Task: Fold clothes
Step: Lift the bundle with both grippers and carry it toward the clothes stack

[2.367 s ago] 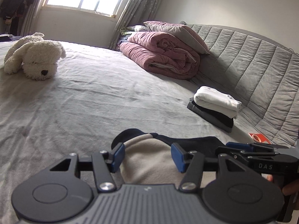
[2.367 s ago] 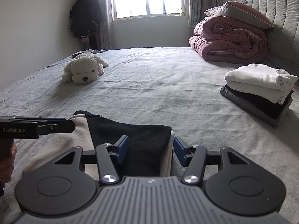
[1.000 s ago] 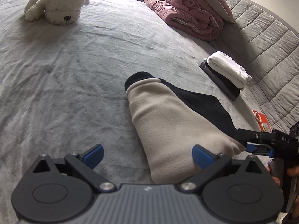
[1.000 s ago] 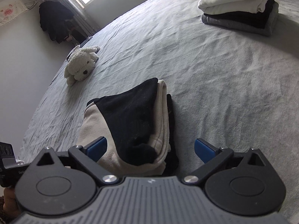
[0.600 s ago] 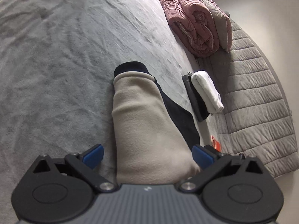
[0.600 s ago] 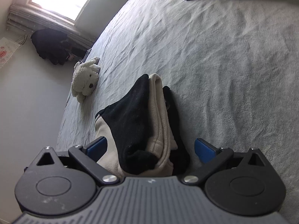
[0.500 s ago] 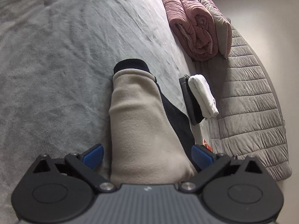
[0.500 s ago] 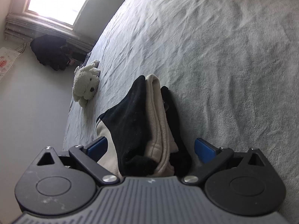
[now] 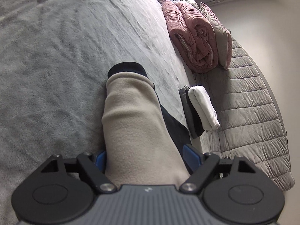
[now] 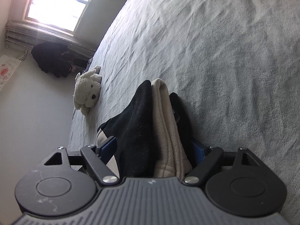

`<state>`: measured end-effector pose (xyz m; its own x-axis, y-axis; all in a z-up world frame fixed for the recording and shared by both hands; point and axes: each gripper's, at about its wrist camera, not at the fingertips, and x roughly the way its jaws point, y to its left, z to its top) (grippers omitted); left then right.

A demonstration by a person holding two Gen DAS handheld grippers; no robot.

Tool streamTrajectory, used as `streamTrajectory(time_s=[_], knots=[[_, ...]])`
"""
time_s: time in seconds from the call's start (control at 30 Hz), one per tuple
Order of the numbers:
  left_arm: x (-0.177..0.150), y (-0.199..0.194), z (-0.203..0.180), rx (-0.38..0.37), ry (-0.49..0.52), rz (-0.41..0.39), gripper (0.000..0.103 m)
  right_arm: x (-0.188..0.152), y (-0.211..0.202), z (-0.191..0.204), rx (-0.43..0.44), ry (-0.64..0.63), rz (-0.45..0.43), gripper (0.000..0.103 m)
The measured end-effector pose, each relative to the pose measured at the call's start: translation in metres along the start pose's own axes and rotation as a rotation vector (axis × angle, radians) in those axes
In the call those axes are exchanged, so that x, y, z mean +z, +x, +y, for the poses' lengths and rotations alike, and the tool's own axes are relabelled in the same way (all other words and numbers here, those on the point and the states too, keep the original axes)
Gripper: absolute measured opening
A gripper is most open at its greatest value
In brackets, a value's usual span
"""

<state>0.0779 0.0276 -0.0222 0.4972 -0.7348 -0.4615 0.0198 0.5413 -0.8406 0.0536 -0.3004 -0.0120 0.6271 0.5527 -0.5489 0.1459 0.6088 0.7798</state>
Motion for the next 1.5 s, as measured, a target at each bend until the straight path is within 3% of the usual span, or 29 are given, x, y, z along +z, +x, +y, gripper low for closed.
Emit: streamTrajectory(time_s=[0.1,0.17,0.23,0.37,0.9,1.07,1.5], knots=[[-0.004,0.003,-0.002,0.033,0.027,-0.031,0.067,-0.006,0.004,0.007,-0.029,-0.071,-0.01,0.082],[-0.005,0.003,-0.004,0.056,0.039,-0.046,0.057,-0.01,0.005,0.009,-0.056,-0.091,-0.022,0.073],[-0.005,0.002,-0.005,0.067,0.045,-0.057,0.054,-0.01,0.005,0.008,-0.059,-0.078,-0.029,0.063],[-0.006,-0.003,-0.012,0.071,0.077,-0.077,0.046,-0.008,0.001,0.003,-0.038,-0.028,-0.037,0.056],[0.015,0.004,-0.049,0.012,0.124,-0.071,0.042,0.016,-0.016,0.034,-0.027,-0.06,-0.096,0.053],[0.043,0.029,-0.087,-0.025,0.186,-0.068,0.041,0.037,-0.031,0.046,-0.031,-0.067,-0.191,0.052],[0.123,0.119,-0.198,-0.187,0.408,-0.038,0.04,0.116,-0.074,0.063,-0.019,-0.059,-0.554,0.052]])
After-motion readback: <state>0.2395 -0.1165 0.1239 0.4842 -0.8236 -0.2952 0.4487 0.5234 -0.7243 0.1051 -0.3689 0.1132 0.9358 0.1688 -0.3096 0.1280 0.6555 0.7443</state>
